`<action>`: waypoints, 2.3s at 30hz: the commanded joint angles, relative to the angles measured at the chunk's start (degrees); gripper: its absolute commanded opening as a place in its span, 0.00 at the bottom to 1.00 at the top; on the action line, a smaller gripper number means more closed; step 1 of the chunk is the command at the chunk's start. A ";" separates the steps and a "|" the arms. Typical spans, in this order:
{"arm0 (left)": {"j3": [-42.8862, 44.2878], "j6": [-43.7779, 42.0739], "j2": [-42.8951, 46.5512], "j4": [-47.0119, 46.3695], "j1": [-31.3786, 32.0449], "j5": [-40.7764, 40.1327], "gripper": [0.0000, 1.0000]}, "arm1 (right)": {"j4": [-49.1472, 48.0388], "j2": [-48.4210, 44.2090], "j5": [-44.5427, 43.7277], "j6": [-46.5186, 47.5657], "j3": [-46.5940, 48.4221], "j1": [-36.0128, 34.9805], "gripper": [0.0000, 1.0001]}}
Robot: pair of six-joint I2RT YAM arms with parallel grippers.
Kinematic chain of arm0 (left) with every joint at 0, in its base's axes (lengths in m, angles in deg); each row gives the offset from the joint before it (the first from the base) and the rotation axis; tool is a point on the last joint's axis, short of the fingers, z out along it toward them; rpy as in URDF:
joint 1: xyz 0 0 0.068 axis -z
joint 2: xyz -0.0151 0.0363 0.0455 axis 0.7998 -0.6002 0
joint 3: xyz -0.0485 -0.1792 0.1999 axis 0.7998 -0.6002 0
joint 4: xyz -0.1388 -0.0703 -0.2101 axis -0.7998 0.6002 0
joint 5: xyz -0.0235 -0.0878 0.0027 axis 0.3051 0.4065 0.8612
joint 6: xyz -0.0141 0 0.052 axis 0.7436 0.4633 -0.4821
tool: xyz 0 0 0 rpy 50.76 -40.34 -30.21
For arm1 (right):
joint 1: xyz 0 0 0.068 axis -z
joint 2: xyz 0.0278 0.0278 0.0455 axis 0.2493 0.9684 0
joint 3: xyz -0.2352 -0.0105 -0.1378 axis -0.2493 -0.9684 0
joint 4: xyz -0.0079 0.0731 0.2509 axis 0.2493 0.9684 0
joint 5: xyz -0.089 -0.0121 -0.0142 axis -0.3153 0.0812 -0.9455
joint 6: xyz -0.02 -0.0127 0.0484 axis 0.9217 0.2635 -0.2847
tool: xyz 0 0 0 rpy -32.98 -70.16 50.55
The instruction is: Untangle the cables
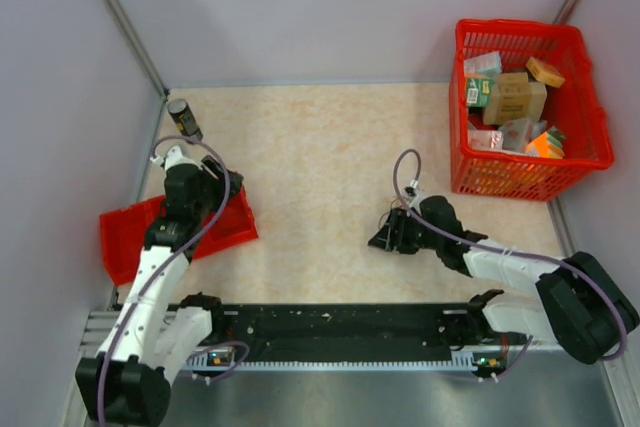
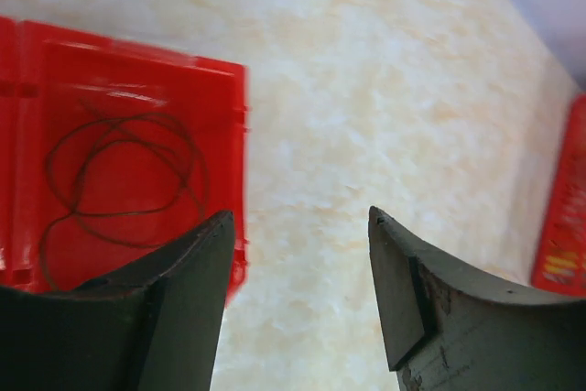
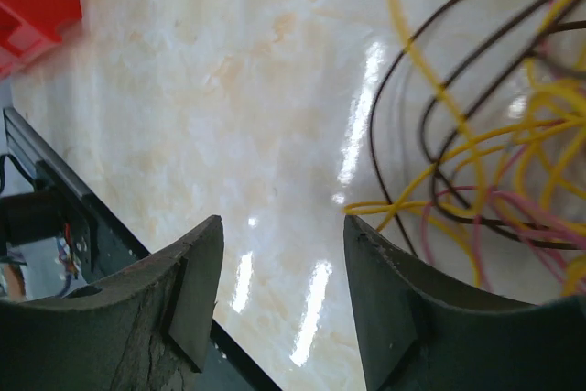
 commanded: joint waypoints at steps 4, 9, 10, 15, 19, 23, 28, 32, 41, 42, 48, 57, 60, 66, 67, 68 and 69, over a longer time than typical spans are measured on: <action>0.73 -8.33 4.21 -2.50 3.49 27.14 0.67 | 12.09 -11.38 -20.39 -0.01 4.11 -7.62 0.58; -2.25 -9.56 -0.09 -7.75 23.77 23.04 0.67 | 23.60 -23.43 -32.09 -4.42 2.26 -7.62 0.63; -2.78 -8.95 -1.76 -10.03 27.47 22.42 0.67 | 26.32 -25.45 -34.11 -4.95 2.78 -7.62 0.64; -1.13 -5.78 -17.03 -21.46 39.88 22.16 0.66 | 37.51 -33.10 -40.83 -7.59 3.23 -5.00 0.77; 10.88 -7.89 -33.55 -20.61 45.42 21.45 0.57 | 36.55 -33.38 -30.99 -8.82 -0.02 4.14 0.65; 22.15 -8.50 -46.93 -17.62 47.63 22.42 0.47 | 32.60 -32.68 -28.51 -9.17 -2.74 5.04 0.57; 31.91 -9.74 -57.13 -13.32 50.18 18.47 0.44 | 29.09 -29.96 -27.11 -8.47 -3.54 5.30 0.41; 34.38 -10.26 -60.65 -11.03 51.76 15.04 0.32 | 26.53 -27.32 -25.26 -7.51 -3.54 5.30 0.40; 35.18 -12.72 -60.05 -7.42 54.92 7.04 0.43 | 22.31 -19.41 -21.48 -5.22 -1.96 5.30 0.45; 34.92 -12.81 -59.78 -6.90 55.19 6.25 0.44 | 21.87 -18.88 -21.13 -5.04 -1.78 5.21 0.45; 32.28 -12.99 -56.35 -7.86 55.89 1.59 0.59 | 20.73 -18.87 -21.04 -4.43 -2.13 5.30 0.46; 36.85 -11.67 -62.07 -6.63 55.89 4.66 0.25 | 20.46 -19.14 -19.63 -4.25 -2.31 5.30 0.45; 35.89 -11.14 -58.57 -6.63 55.98 4.49 0.00 | 20.29 -18.96 -19.55 -4.25 -2.22 5.30 0.46; 30.44 -13.07 -45.13 -7.16 56.07 7.12 0.00 | 20.29 -15.45 -19.19 -3.99 -0.82 5.21 0.28; 29.48 -13.34 -42.41 -7.16 56.16 7.65 0.00 | 20.29 -14.40 -19.19 -3.99 -0.47 5.30 0.22; 28.42 -13.51 -39.60 -6.90 56.16 7.56 0.00 | 20.37 -13.61 -19.11 -3.99 -0.29 5.39 0.16; 27.19 -13.60 -37.13 -6.28 56.16 6.95 0.00 | 20.38 -13.17 -19.19 -3.99 -0.03 5.48 0.10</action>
